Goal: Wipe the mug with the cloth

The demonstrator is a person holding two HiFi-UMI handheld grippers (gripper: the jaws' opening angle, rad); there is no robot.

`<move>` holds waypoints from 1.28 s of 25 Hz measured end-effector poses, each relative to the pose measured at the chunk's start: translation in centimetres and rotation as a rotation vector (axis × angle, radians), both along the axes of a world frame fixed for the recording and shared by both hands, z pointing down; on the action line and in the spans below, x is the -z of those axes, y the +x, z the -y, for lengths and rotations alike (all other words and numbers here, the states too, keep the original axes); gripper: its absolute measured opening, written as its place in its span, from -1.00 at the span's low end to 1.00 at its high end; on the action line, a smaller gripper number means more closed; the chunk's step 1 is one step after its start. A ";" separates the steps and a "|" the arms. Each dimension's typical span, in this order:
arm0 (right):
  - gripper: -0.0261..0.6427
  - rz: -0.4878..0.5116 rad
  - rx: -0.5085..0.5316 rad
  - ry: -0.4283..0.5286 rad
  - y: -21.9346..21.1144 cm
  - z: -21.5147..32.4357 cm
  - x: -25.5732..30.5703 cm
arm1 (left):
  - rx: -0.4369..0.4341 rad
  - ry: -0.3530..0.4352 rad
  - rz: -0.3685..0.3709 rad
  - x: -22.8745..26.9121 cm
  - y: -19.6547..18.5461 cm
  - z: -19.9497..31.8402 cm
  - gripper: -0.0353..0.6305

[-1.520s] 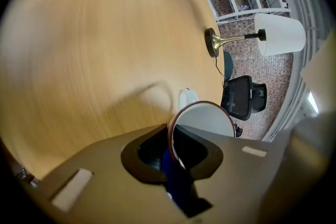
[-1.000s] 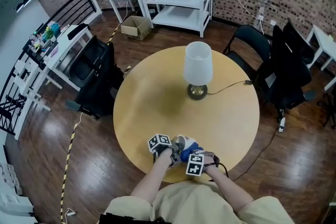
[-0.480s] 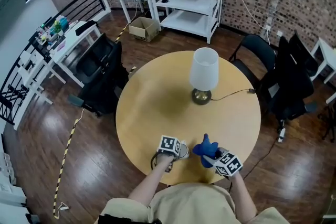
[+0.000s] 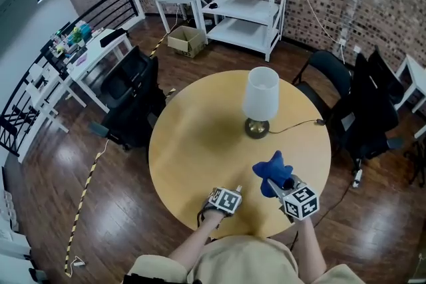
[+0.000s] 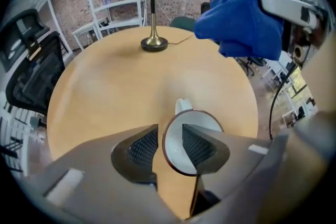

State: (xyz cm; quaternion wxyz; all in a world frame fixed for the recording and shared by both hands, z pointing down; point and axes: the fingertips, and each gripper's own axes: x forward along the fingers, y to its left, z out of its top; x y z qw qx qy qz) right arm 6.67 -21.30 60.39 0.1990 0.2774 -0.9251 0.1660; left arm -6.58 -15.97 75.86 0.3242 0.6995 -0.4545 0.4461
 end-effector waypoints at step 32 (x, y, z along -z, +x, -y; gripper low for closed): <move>-0.68 0.177 -0.259 0.541 -3.6 5.3 23.2 | 0.287 1.199 -0.179 38.7 -9.0 7.7 0.05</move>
